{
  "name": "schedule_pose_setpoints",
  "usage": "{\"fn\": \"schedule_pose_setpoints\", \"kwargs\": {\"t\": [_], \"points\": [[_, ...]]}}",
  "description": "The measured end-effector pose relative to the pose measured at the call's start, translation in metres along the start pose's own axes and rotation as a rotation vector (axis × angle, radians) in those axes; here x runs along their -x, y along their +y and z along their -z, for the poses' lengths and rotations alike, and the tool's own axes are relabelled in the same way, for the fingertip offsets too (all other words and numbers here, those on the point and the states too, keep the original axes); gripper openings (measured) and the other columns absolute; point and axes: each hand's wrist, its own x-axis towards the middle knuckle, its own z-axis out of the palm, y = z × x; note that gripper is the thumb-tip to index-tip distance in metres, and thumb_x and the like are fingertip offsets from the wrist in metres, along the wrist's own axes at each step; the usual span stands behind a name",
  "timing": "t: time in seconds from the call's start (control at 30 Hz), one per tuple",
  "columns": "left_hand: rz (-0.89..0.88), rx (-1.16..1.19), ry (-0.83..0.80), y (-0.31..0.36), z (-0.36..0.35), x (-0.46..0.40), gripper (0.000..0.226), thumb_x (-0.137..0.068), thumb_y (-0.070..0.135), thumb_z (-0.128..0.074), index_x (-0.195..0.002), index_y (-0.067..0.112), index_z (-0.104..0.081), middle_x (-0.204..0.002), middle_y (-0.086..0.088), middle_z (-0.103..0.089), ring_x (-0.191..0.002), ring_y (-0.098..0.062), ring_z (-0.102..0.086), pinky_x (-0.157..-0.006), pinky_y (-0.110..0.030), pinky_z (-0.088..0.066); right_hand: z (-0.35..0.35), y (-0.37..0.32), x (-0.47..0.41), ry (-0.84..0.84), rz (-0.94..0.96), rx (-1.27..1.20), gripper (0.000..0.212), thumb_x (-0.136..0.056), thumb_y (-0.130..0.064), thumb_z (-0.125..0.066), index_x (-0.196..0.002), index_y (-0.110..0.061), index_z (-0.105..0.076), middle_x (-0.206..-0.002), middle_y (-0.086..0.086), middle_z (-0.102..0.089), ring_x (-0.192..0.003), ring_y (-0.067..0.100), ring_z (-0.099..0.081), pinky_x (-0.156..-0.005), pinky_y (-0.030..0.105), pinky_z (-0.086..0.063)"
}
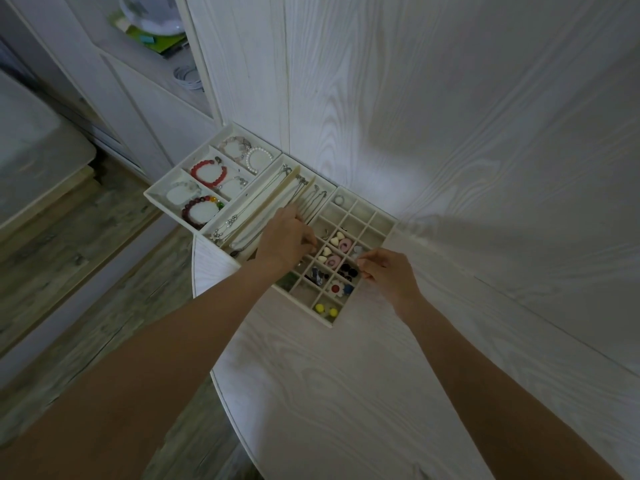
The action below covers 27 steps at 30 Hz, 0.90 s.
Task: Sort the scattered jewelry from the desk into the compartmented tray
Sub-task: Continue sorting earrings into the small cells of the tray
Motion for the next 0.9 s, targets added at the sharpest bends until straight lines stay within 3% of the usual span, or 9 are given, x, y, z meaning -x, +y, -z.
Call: {"fn": "schedule_pose_setpoints", "kwargs": {"t": [0.13, 0.3, 0.43, 0.57, 0.9], "points": [[-0.051, 0.001, 0.010, -0.008, 0.007, 0.003, 0.009, -0.078, 0.020, -0.073, -0.087, 0.018, -0.076, -0.091, 0.004, -0.038, -0.090, -0.014, -0.038, -0.076, -0.026, -0.037, 0.000, 0.000, 0.000, 0.004, 0.005, 0.034, 0.006, -0.086, -0.003, -0.062, -0.086, -0.005, -0.068, -0.068, 0.002, -0.062, -0.063, 0.011, -0.058, -0.068, 0.022, -0.049], [-0.175, -0.008, 0.088, -0.028, 0.015, 0.006, 0.028, -0.078, -0.006, -0.061, -0.088, 0.015, -0.076, -0.086, -0.003, -0.043, -0.083, -0.018, -0.039, -0.065, -0.024, -0.031, 0.000, 0.001, 0.000, 0.009, 0.010, 0.045, 0.007, -0.087, -0.003, -0.062, -0.089, -0.003, -0.068, -0.067, 0.001, -0.061, -0.062, 0.009, -0.057, -0.067, 0.019, -0.049], [-0.278, -0.148, 0.008, -0.030, 0.019, 0.008, 0.038, -0.074, -0.006, -0.061, -0.100, 0.019, -0.074, -0.097, -0.013, -0.053, -0.091, -0.029, -0.047, -0.071, -0.031, -0.036, -0.001, 0.001, -0.001, 0.016, 0.017, 0.057, 0.007, -0.087, -0.004, -0.062, -0.089, -0.002, -0.069, -0.066, 0.001, -0.061, -0.062, 0.010, -0.057, -0.065, 0.019, -0.049], [-0.299, -0.390, -0.129, -0.023, 0.017, 0.007, 0.041, -0.084, 0.013, -0.056, -0.118, 0.034, -0.064, -0.114, -0.004, -0.046, -0.107, -0.019, -0.040, -0.090, -0.029, -0.036, -0.001, 0.001, 0.000, 0.014, 0.013, 0.054, 0.006, -0.087, -0.004, -0.061, -0.088, -0.005, -0.067, -0.068, 0.001, -0.061, -0.063, 0.009, -0.057, -0.066, 0.017, -0.048], [-0.322, -0.503, -0.201, -0.017, 0.014, 0.002, 0.043, -0.087, 0.017, -0.056, -0.125, 0.036, -0.057, -0.123, -0.002, -0.039, -0.115, -0.018, -0.035, -0.095, -0.029, -0.034, -0.001, 0.002, -0.001, 0.020, 0.005, 0.039, 0.006, -0.087, -0.004, -0.063, -0.087, -0.005, -0.068, -0.067, 0.000, -0.061, -0.062, 0.009, -0.057, -0.062, 0.015, -0.048]]}}
